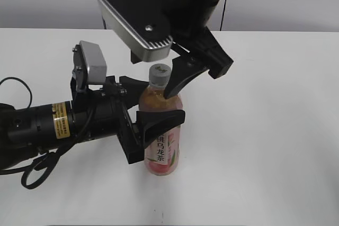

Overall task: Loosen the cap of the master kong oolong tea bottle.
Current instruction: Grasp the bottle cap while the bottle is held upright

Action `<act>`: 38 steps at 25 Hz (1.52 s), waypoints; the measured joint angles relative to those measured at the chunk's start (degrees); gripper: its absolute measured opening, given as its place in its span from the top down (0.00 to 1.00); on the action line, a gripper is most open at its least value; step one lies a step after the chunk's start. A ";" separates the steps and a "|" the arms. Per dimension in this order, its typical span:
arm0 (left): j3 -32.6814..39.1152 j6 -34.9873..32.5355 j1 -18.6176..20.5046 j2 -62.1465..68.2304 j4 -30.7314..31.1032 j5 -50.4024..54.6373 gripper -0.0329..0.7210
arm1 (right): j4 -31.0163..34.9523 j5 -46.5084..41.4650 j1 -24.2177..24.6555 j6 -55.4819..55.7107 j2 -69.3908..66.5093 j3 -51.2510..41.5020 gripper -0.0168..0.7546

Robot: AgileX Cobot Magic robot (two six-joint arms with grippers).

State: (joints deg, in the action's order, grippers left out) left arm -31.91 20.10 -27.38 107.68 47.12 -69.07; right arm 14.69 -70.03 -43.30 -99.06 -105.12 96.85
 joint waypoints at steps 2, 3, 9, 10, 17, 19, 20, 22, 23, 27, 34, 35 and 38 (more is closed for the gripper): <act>0.00 0.00 0.00 0.00 0.00 0.00 0.34 | 0.06 0.00 0.00 5.29 0.00 0.00 0.23; 0.00 0.00 0.00 0.00 0.00 0.00 0.34 | 0.06 0.00 0.00 7.86 0.00 0.00 0.23; 0.00 0.00 0.00 0.00 0.06 0.00 0.34 | 0.22 2.45 0.00 27.56 0.00 0.07 0.23; 0.00 0.00 0.00 0.00 0.06 0.00 0.34 | 0.22 2.58 0.00 29.01 0.00 0.07 0.23; 0.00 0.00 0.00 0.00 0.23 0.00 0.34 | 1.43 2.87 0.00 45.67 0.05 0.87 0.23; 0.00 0.00 0.00 0.00 0.29 0.00 0.34 | 1.69 2.93 0.00 50.86 0.10 1.35 0.23; 0.00 0.00 0.00 0.00 0.33 0.00 0.34 | 1.69 2.93 0.00 52.66 0.15 1.50 0.23; 0.00 0.00 0.00 0.00 0.33 0.00 0.34 | 1.74 2.93 0.00 56.35 0.15 1.81 0.23; 0.00 0.00 0.00 0.00 0.33 0.00 0.34 | 1.75 2.93 0.00 57.69 0.15 1.86 0.23; 0.00 0.00 0.00 0.00 0.39 0.00 0.34 | 1.80 2.83 0.00 59.79 0.20 1.86 0.23; 0.00 0.00 0.00 0.00 0.83 0.00 0.34 | 1.18 1.67 0.00 64.14 0.20 2.01 0.23; 0.00 0.00 0.00 0.00 0.96 0.00 0.34 | 0.11 1.16 0.00 66.27 0.20 2.25 0.23; 0.00 0.00 0.00 0.00 1.29 -0.04 0.34 | -4.27 0.41 0.00 74.74 0.20 3.94 0.23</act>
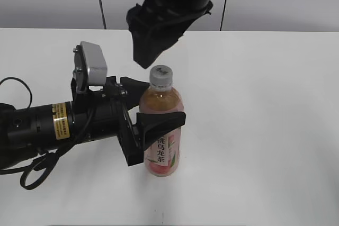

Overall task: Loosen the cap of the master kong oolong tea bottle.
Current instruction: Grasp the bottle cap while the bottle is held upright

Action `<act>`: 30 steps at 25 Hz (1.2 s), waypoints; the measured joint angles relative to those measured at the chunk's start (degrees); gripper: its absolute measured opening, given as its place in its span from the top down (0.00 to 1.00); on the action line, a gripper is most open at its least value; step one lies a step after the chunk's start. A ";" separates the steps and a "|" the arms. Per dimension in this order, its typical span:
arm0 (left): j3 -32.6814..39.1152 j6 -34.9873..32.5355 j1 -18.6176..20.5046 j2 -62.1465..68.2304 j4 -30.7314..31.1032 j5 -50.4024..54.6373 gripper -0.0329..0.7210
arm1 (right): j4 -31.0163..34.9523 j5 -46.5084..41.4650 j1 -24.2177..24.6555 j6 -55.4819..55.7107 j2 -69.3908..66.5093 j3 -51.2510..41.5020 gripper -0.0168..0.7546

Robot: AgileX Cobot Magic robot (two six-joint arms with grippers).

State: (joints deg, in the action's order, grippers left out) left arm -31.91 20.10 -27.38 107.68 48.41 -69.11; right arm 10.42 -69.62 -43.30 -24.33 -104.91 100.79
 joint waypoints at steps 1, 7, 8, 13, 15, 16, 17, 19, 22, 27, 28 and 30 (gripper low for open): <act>0.00 0.00 0.00 0.00 0.06 0.00 0.34 | -1.24 -0.07 0.00 2.93 0.00 0.69 0.24; 0.00 0.00 0.00 0.00 0.13 0.00 0.34 | -2.73 -0.13 0.00 12.33 0.00 1.81 0.26; 0.00 0.00 0.00 0.00 0.13 -0.02 0.34 | -2.61 -0.13 0.00 13.28 0.00 1.81 0.27; 0.00 0.00 0.00 0.00 0.17 -0.02 0.34 | -1.12 -0.13 0.00 15.70 0.00 1.39 0.27; 0.00 0.00 0.00 0.00 0.17 -0.02 0.34 | -0.93 -0.13 0.00 15.98 0.12 -0.41 0.27; 0.00 0.00 0.00 0.00 0.17 -0.02 0.34 | -0.93 -0.13 0.00 16.04 0.11 -1.45 0.27; 0.00 0.00 0.00 0.00 0.17 -0.02 0.34 | -0.93 -0.13 0.00 16.11 0.11 -2.71 0.27; 0.00 0.00 0.00 0.00 0.19 -0.02 0.34 | -0.87 -0.33 0.00 16.35 0.11 -4.31 0.27; 0.00 0.00 0.00 0.00 0.19 -0.07 0.34 | -0.29 -0.32 0.00 16.47 0.11 -4.59 0.27; 0.00 0.00 0.00 0.00 0.24 -0.07 0.34 | 0.37 -0.32 0.00 16.54 0.11 -4.59 0.30; 0.00 0.00 0.00 0.00 0.24 -0.07 0.34 | 0.66 -0.32 0.00 16.54 0.11 -4.59 0.31; 0.00 0.00 0.00 0.00 0.24 -0.07 0.34 | 1.19 -0.32 0.00 16.54 0.11 -4.59 0.34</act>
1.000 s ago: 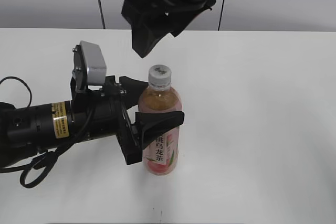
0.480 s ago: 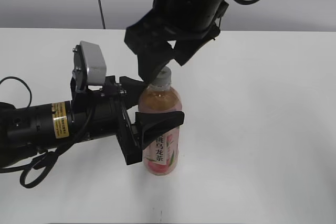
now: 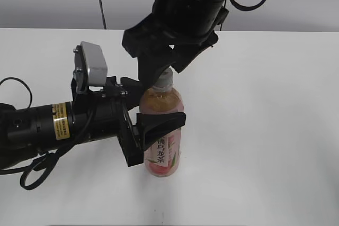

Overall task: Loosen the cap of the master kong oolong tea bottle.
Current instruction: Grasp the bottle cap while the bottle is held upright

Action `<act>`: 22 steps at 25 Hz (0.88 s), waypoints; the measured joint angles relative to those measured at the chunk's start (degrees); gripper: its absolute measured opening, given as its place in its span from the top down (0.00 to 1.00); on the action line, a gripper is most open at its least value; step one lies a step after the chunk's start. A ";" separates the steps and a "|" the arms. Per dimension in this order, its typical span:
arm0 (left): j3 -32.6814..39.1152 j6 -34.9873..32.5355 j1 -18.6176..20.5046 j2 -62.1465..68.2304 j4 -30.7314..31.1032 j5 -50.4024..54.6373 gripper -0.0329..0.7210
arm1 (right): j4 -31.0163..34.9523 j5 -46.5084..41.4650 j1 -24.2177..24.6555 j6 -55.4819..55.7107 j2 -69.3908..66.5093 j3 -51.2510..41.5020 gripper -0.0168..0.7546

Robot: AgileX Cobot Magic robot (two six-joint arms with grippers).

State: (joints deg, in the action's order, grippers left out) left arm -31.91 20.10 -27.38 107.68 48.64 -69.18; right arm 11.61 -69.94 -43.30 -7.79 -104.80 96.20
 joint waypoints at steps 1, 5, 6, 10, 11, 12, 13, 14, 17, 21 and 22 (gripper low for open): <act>0.00 0.00 0.00 0.00 0.00 0.00 0.34 | 0.17 0.00 0.00 0.00 0.00 0.00 0.35; 0.00 0.00 0.00 0.00 0.00 0.00 0.34 | 0.75 0.00 0.00 0.00 0.00 0.00 0.40; 0.00 0.00 0.00 0.00 0.00 0.00 0.34 | 0.94 0.00 0.00 0.00 0.00 0.00 0.41; 0.00 0.00 0.00 0.00 0.00 0.00 0.34 | 1.11 0.00 0.00 0.06 0.00 0.00 0.46; 0.00 0.00 0.00 0.00 0.00 0.00 0.34 | 1.11 0.00 0.00 0.06 0.00 0.00 0.46; 0.00 0.00 0.00 0.00 0.00 0.00 0.34 | 1.11 0.00 0.00 0.06 0.00 0.00 0.47; 0.00 0.00 0.00 0.00 0.00 0.00 0.34 | 1.11 0.00 0.00 0.06 0.00 0.00 0.47; 0.00 0.00 0.00 0.00 0.00 0.00 0.34 | 1.11 0.00 0.00 0.06 0.00 0.00 0.47; 0.00 0.00 0.00 0.00 0.00 0.00 0.34 | 1.18 0.00 0.00 0.06 0.00 0.00 0.52; 0.00 0.00 0.00 0.00 0.00 0.00 0.34 | 0.94 -0.12 0.00 -0.43 0.00 0.00 0.61; 0.00 0.00 0.00 0.00 0.00 0.00 0.34 | 0.94 -0.12 0.00 -0.57 0.00 0.00 0.61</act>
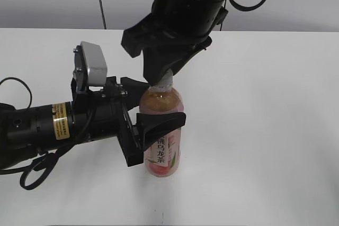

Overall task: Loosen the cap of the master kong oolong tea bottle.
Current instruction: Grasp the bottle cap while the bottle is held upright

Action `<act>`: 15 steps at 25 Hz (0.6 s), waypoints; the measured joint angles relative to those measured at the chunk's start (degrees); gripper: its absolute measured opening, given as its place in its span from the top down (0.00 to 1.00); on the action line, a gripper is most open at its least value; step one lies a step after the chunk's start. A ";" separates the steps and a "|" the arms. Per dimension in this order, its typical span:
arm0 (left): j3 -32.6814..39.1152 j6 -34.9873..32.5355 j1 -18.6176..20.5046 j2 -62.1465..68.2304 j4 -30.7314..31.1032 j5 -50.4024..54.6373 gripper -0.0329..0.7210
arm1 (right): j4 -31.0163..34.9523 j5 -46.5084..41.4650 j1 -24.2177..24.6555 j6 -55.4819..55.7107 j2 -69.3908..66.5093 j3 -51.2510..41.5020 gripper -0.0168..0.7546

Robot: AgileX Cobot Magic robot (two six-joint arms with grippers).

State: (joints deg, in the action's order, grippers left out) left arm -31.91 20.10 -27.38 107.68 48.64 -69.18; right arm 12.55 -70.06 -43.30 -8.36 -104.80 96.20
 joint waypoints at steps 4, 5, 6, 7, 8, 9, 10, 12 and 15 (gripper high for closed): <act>0.00 0.00 0.00 0.00 0.06 0.00 0.34 | 0.00 0.00 0.00 -0.94 0.00 0.00 0.62; 0.00 0.00 0.05 0.00 0.11 0.00 0.34 | 0.00 0.05 0.00 -1.32 0.00 0.00 0.62; 0.00 0.00 0.05 0.00 0.11 0.00 0.34 | 0.00 0.05 0.00 -1.77 0.00 0.00 0.62; 0.00 0.00 0.05 0.00 0.11 -0.02 0.34 | 0.00 0.05 0.00 -2.16 0.00 0.00 0.62; 0.00 0.00 0.05 0.00 0.11 -0.02 0.34 | 0.00 0.05 0.00 -2.53 0.00 0.00 0.62; 0.00 0.00 0.05 0.00 0.17 -0.02 0.34 | 0.00 0.05 0.00 -2.74 0.00 0.00 0.62; 0.00 0.00 0.05 0.00 0.17 -0.02 0.34 | 0.00 0.05 0.00 -3.01 0.00 0.00 0.62; 0.00 0.00 0.05 0.00 0.17 -0.06 0.34 | 0.00 0.05 0.00 -4.13 0.06 0.00 0.62; 0.00 0.00 0.05 0.00 0.17 -0.06 0.34 | 0.00 0.05 0.00 -7.29 0.06 0.00 0.62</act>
State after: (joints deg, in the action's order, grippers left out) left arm -31.91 20.10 -27.32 107.68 48.81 -69.24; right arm 12.55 -70.01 -43.30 -15.65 -104.74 96.20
